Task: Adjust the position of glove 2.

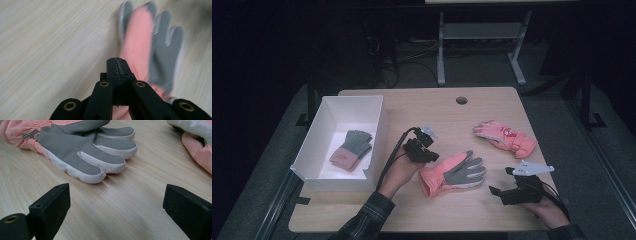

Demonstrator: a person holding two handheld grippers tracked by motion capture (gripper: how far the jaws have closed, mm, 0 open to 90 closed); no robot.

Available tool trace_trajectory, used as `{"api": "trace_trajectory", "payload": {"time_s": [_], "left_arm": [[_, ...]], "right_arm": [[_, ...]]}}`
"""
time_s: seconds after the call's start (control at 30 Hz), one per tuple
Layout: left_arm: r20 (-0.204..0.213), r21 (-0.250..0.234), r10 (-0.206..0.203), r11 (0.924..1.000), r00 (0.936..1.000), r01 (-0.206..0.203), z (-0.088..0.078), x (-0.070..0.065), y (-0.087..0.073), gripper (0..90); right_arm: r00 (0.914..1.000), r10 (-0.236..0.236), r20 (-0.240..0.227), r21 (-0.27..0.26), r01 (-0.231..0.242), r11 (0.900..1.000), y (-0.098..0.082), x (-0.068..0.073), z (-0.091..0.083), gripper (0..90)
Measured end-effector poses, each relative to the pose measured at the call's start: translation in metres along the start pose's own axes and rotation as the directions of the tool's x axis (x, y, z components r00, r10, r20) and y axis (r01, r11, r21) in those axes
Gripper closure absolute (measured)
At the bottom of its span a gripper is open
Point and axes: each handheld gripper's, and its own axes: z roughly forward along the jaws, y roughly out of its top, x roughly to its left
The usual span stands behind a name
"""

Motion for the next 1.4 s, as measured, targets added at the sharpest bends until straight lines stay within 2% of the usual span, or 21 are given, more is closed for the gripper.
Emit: {"api": "trace_trajectory", "payload": {"time_s": [0.03,0.07,0.1,0.17,0.37,0.53,0.67,0.8,0.93,1.3,1.4], "left_arm": [[0.004,0.025,0.015,0.9996,0.9999,-0.015,0.001,0.002,-0.004,89.9],[0.01,0.021,-0.003,0.9998,0.9999,0.003,0.002,0.002,-0.007,89.9],[0.014,0.037,0.005,0.9993,0.9999,-0.005,0.002,0.002,-0.01,89.9],[0.024,0.039,-0.01,0.9992,0.9997,0.009,0.002,0.001,-0.016,89.9],[0.055,0.059,-0.008,0.9983,0.9985,0.005,-0.006,-0.005,-0.029,89.9],[0.081,0.069,0.007,0.9975,0.9967,-0.013,-0.01,-0.016,-0.04,89.9],[0.103,0.086,0.035,0.9953,0.994,-0.044,-0.011,-0.028,-0.046,89.9],[0.146,0.09,0.06,0.9932,0.9874,-0.074,-0.01,-0.041,-0.051,89.9],[0.195,0.091,0.099,0.9888,0.9758,-0.118,-0.007,-0.05,-0.051,89.9],[0.251,0.074,0.171,0.9781,0.953,-0.195,0.016,-0.073,-0.034,89.9],[0.254,0.077,0.178,0.9761,0.9507,-0.203,0.02,-0.076,-0.031,89.9]], "right_arm": [[1.0,0.0,0.0,0.001,0.0,1.0,0.0,0.0,0.0,7.3],[1.0,0.003,0.002,0.002,-0.003,1.0,0.0,0.0,0.0,7.2],[1.0,0.005,0.003,0.003,-0.005,1.0,0.0,0.0,-0.001,7.3],[1.0,0.001,0.002,0.0,-0.001,1.0,0.0,-0.001,-0.002,7.3],[1.0,0.001,-0.001,0.0,-0.001,1.0,0.0,0.0,-0.002,7.3],[1.0,0.004,0.004,-0.001,-0.004,1.0,-0.001,-0.001,-0.003,7.3],[1.0,0.003,0.006,0.0,-0.003,1.0,-0.001,-0.001,-0.003,7.3],[1.0,0.002,0.009,0.002,-0.002,1.0,-0.001,-0.002,-0.002,7.3],[0.9999,0.005,0.014,0.002,-0.005,1.0,-0.002,-0.003,-0.004,7.3],[0.9999,0.004,0.013,0.001,-0.004,1.0,-0.002,-0.003,-0.004,7.3],[0.9999,0.006,0.012,-0.001,-0.006,1.0,-0.002,-0.002,-0.005,7.3]]}}
